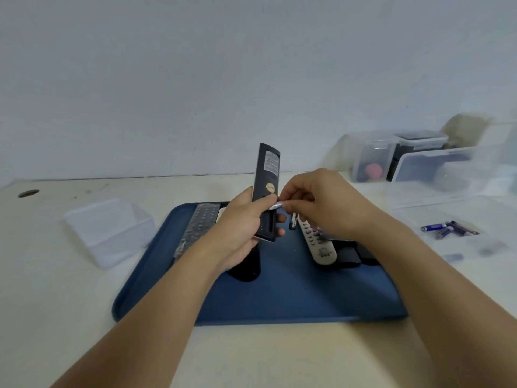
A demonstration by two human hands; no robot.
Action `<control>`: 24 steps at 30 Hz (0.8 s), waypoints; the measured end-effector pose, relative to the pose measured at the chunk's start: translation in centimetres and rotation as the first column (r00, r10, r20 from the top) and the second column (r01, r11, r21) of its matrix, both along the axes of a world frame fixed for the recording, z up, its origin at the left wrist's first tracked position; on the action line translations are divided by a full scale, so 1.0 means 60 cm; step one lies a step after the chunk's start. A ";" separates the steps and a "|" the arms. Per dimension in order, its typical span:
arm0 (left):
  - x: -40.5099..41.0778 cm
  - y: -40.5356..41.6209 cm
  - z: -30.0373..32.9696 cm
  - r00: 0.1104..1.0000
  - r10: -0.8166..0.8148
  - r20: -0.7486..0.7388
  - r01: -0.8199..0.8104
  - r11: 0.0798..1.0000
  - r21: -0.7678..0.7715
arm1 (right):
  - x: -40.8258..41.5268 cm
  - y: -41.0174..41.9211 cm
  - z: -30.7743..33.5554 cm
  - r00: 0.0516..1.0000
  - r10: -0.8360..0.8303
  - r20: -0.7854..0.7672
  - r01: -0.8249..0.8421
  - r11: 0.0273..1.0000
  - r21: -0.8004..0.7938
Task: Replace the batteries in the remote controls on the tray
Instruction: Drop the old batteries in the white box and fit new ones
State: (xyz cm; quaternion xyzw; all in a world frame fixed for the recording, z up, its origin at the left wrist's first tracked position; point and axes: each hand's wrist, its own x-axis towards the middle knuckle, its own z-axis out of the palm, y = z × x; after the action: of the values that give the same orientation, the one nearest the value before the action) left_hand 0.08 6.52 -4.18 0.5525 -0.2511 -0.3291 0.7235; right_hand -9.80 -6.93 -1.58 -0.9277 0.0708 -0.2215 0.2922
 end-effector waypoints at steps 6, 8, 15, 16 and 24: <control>-0.002 -0.008 -0.002 0.989 -0.077 -0.125 0.066 0.994 -0.091 | 0.000 0.005 0.003 0.986 0.030 0.164 -0.090 0.922 0.376; -0.002 -0.011 -0.003 0.993 -0.057 -0.101 0.048 0.995 -0.087 | 0.002 0.011 0.001 0.985 0.023 0.172 -0.092 0.911 0.401; -0.003 -0.014 -0.006 0.998 0.038 -0.042 -0.041 0.996 -0.077 | 0.011 0.038 -0.011 0.969 0.029 0.245 -0.127 0.910 0.396; -0.005 -0.014 -0.005 0.997 0.059 -0.053 -0.063 0.995 -0.076 | 0.012 0.041 -0.013 0.968 0.019 0.252 -0.118 0.916 0.384; -0.016 -0.015 -0.004 0.991 0.116 -0.063 -0.123 0.985 -0.121 | 0.019 0.053 -0.023 0.959 -0.003 0.285 -0.055 0.979 0.194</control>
State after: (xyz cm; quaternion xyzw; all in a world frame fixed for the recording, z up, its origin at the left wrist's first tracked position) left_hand -0.88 5.59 -4.44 0.5108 -0.2171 -0.2840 0.7819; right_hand -8.69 -3.75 -2.94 -0.8531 0.0377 -0.3399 0.3941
